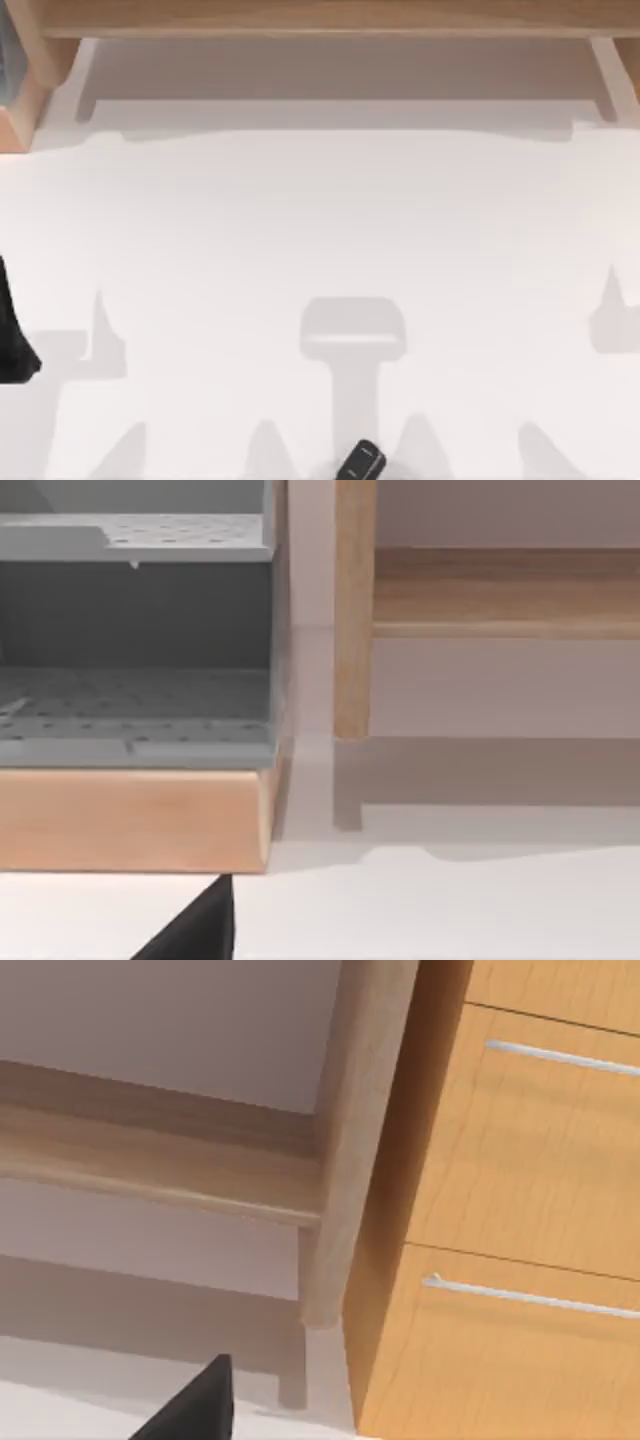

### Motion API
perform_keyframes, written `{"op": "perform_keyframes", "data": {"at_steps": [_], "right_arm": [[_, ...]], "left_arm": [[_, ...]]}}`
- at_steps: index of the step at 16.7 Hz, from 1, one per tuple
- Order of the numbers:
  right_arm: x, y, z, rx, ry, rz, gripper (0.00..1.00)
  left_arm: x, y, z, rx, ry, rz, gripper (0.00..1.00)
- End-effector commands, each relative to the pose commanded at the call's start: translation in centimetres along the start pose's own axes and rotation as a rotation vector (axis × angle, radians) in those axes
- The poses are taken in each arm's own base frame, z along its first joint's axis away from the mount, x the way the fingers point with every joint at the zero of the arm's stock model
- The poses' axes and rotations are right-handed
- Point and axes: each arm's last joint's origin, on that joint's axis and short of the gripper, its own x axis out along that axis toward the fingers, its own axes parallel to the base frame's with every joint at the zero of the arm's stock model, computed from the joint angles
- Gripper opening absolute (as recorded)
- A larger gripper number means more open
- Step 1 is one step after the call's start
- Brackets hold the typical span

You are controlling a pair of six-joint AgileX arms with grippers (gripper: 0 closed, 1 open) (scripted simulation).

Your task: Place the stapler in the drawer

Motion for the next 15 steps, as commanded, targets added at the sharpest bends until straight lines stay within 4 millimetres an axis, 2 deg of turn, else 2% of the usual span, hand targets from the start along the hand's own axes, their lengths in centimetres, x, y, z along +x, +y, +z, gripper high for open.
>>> {"op": "perform_keyframes", "data": {"at_steps": [2,4,6,8,11,15], "right_arm": [[1.5,-0.8,2.0,-0.12,-0.014,-0.009,1.0],[3.9,-1.7,3.8,-0.258,-0.019,-0.012,1.0],[7.1,-2.9,4.9,-0.406,-0.017,-0.007,1.0],[11.0,-4.2,5.1,-0.559,-0.011,0.003,1.0],[17.3,-6.5,3.0,-0.783,0.002,0.025,1.0],[24.1,-9.7,-3.6,-1.048,0.018,0.056,1.0]], "left_arm": [[0.0,0.0,0.0,0.0,0.0,0.0,1.0],[0.0,0.0,0.0,0.0,0.0,0.0,1.0],[0.0,0.0,0.0,0.0,0.0,0.0,1.0],[0.0,0.0,0.0,0.0,0.0,0.0,1.0],[0.0,0.0,0.0,0.0,0.0,0.0,1.0],[0.0,0.0,0.0,0.0,0.0,0.0,1.0]]}}
